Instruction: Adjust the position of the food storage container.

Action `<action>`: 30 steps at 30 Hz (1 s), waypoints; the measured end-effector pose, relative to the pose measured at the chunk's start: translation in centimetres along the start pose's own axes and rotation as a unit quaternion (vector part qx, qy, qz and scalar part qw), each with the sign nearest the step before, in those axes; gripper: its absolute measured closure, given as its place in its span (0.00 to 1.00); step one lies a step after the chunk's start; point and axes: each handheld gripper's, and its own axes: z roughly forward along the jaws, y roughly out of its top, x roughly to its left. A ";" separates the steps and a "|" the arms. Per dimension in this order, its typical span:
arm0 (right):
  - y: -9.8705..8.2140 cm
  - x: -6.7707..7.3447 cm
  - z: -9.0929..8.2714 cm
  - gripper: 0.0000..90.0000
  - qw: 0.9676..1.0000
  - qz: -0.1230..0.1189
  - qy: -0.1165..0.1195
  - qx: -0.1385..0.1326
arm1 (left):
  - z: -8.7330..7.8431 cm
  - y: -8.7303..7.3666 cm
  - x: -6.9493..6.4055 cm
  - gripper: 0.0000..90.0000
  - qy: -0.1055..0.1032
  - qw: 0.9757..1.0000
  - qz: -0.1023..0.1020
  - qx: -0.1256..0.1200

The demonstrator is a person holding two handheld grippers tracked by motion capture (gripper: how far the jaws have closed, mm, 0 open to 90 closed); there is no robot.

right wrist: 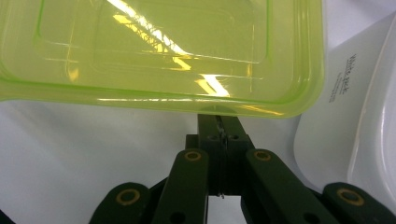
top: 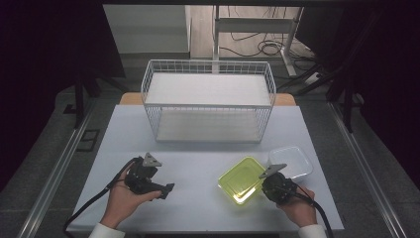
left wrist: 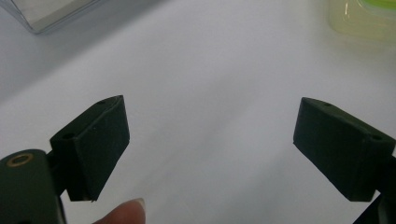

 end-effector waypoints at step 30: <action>2.8 4.3 0.8 0.99 0.997 -0.063 0.046 0.014 | 0.5 0.0 0.0 0.11 -0.003 1.000 0.006 0.009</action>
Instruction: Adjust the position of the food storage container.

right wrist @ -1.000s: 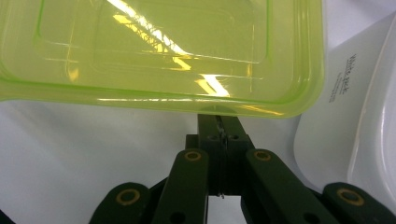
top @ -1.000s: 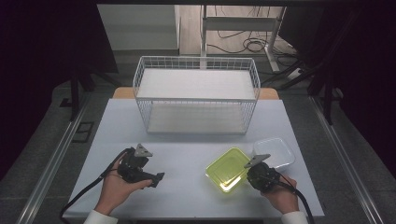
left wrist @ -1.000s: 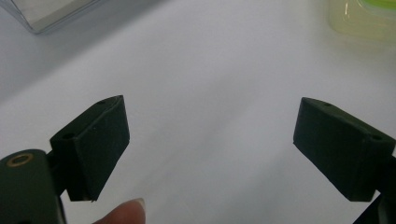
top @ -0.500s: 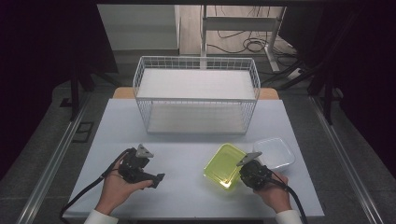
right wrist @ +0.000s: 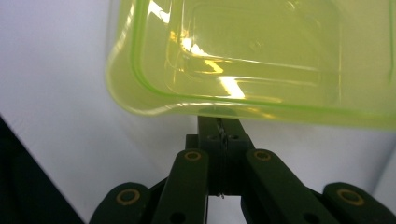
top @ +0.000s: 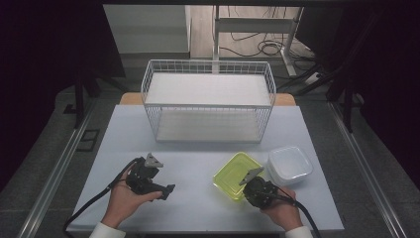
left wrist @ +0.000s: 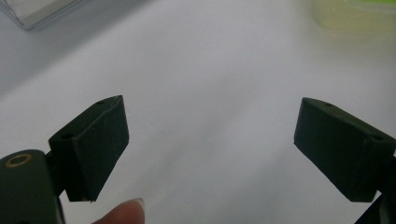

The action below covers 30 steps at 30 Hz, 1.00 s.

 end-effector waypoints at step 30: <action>4.0 -1.2 -1.8 0.99 0.997 0.074 -0.019 -0.026 | -0.2 -0.4 0.6 0.10 0.000 1.000 -0.018 -0.005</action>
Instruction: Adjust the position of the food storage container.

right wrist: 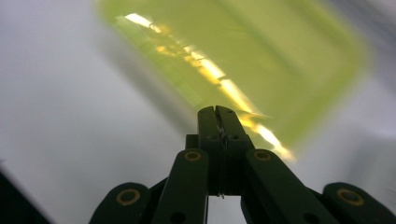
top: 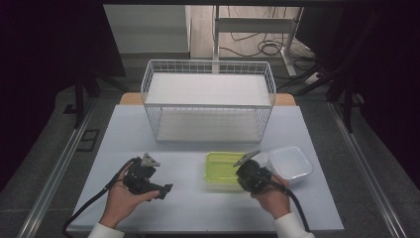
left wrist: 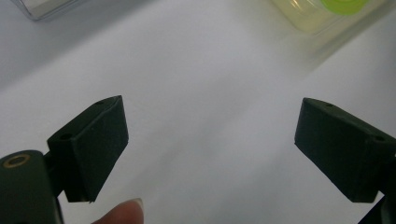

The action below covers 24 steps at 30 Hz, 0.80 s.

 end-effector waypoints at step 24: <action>1.6 -6.1 3.2 0.99 0.994 0.071 -0.066 0.044 | 0.2 -0.1 0.3 0.10 -0.005 1.000 -0.005 0.002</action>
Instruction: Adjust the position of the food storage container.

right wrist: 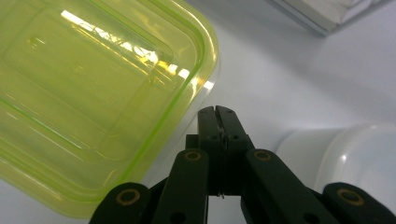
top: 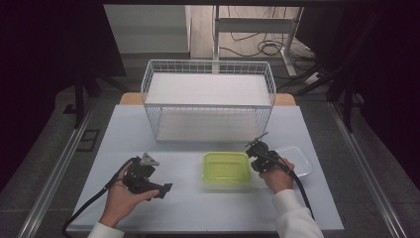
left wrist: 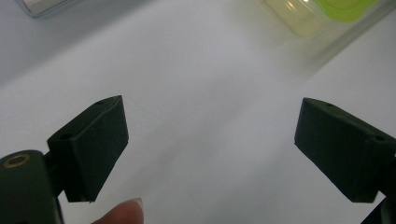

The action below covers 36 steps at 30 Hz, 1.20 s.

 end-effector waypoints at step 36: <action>-1.0 2.2 -2.2 0.99 0.996 -0.025 0.057 -0.070 | -0.4 -0.6 0.7 0.10 0.009 1.000 -0.024 -0.014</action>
